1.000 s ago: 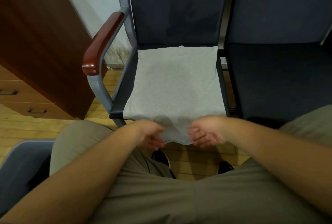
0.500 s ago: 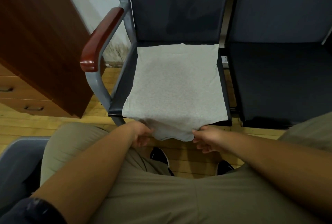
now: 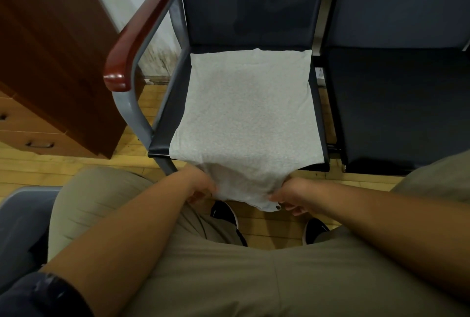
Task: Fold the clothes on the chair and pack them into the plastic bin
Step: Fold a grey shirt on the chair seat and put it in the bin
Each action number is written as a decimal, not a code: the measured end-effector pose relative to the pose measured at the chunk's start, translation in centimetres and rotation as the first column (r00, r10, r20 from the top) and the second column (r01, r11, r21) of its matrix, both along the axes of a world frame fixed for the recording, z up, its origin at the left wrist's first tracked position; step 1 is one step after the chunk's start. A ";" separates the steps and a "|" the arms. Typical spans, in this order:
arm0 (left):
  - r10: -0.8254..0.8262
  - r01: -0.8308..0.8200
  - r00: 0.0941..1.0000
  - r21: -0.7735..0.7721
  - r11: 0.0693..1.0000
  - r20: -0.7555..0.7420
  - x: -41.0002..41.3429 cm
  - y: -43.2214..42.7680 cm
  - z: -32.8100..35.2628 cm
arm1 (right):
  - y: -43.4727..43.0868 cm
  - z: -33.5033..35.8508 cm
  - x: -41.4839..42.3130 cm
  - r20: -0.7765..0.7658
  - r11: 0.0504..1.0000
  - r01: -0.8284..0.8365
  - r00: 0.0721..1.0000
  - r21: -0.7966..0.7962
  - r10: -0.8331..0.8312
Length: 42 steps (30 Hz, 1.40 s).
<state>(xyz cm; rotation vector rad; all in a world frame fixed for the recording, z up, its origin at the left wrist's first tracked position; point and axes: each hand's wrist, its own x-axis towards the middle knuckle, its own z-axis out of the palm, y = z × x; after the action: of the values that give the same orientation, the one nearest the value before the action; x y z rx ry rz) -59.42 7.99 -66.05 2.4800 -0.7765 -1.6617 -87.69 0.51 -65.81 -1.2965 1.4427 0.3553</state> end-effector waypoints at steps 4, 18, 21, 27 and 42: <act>-0.216 0.206 0.974 0.119 0.971 0.074 -0.7 0.6 0.9 | 1.0 1.6 0.3 0.001 0.998 0.047 0.999 -0.035 -0.047; 0.169 -0.151 0.986 -0.411 0.899 0.007 -0.7 -2.0 16.4 | -4.2 15.7 1.4 0.339 0.927 0.303 0.915 -0.219 -0.219; 0.216 -0.205 0.976 -0.409 0.889 -0.018 -0.1 -5.8 18.6 | -7.1 17.5 2.5 0.424 0.901 0.402 0.853 -0.161 -0.304; 0.221 -0.161 0.972 -0.453 0.877 0.081 1.9 -14.0 19.8 | -15.4 17.9 5.5 0.464 0.854 0.489 0.807 -0.177 -0.366; -0.408 0.473 0.816 -0.068 0.878 0.409 3.4 -22.9 13.3 | -22.8 11.2 9.6 0.064 0.970 0.025 0.998 -0.241 -0.009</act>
<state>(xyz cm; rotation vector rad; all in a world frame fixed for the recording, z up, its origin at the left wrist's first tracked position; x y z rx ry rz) -55.98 -14.87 -52.71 2.6736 -1.5759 -1.1273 -78.14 -22.28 -54.59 -1.4756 1.4766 0.1278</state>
